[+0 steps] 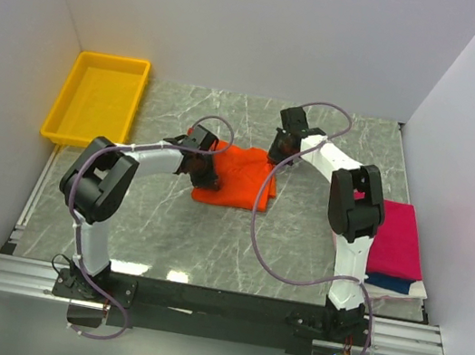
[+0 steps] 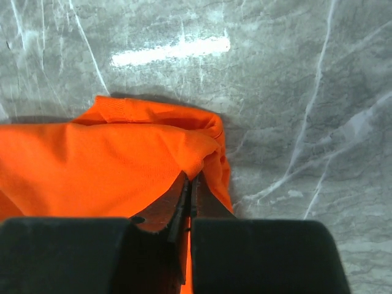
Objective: Fold and stack the t-shirts
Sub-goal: Fold the tshirt, then neatly place the folded tshirt to the corner
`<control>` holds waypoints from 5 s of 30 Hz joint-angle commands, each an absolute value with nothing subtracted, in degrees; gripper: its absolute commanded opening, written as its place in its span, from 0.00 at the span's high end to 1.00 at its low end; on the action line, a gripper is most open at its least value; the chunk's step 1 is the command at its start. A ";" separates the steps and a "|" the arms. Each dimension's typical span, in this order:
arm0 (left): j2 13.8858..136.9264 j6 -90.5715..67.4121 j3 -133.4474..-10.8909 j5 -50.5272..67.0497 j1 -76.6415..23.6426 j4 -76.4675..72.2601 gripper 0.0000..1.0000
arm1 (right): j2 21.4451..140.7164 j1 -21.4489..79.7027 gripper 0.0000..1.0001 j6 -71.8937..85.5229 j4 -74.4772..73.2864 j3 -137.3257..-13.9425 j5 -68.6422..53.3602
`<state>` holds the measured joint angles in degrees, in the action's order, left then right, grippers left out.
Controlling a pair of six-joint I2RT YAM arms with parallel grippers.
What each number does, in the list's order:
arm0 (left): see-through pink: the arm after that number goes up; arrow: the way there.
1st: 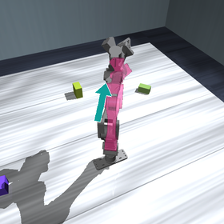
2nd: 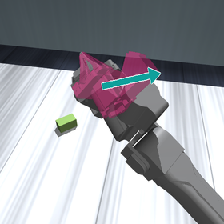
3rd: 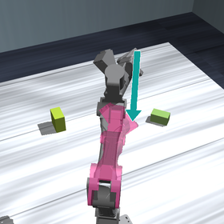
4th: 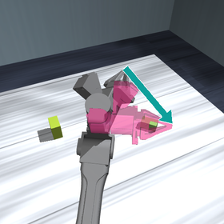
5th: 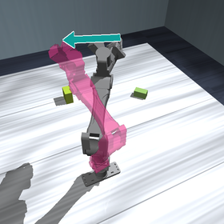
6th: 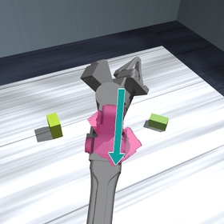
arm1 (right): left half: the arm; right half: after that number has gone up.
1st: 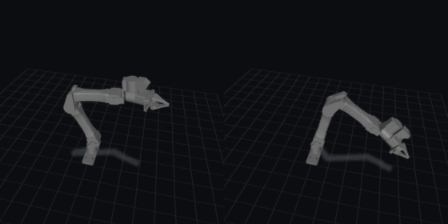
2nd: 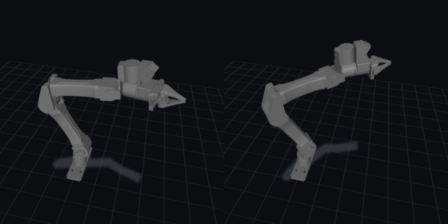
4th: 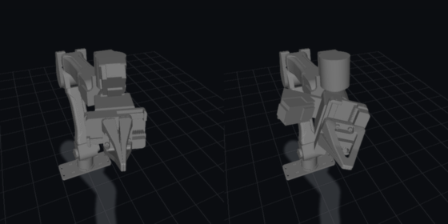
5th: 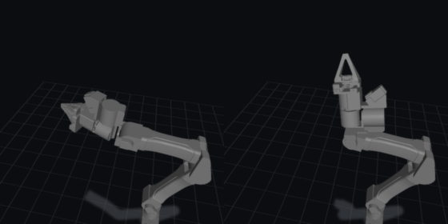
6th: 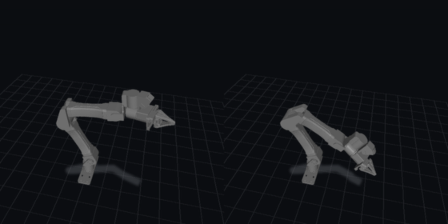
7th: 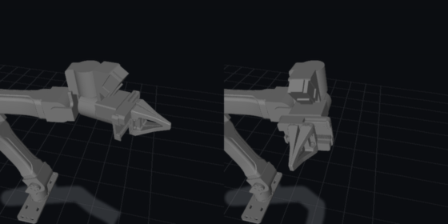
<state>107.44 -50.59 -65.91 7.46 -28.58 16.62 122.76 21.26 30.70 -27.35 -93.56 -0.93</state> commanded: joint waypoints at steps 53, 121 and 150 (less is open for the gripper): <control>122.61 -48.87 -86.22 10.28 -16.96 19.34 0.96 | 123.84 19.60 0.75 46.14 -1.68 -83.33 -27.60; 112.15 -48.78 -71.98 13.62 -32.61 13.01 0.76 | 103.62 18.37 0.23 37.44 -9.41 -56.95 -13.79; 101.09 -48.26 -73.56 13.63 -32.43 17.31 0.78 | 105.82 24.26 1.00 50.62 -12.98 -59.85 -1.51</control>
<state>108.73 -49.19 -71.57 14.04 -32.53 15.81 107.09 24.05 50.46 -2.02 -58.94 -11.18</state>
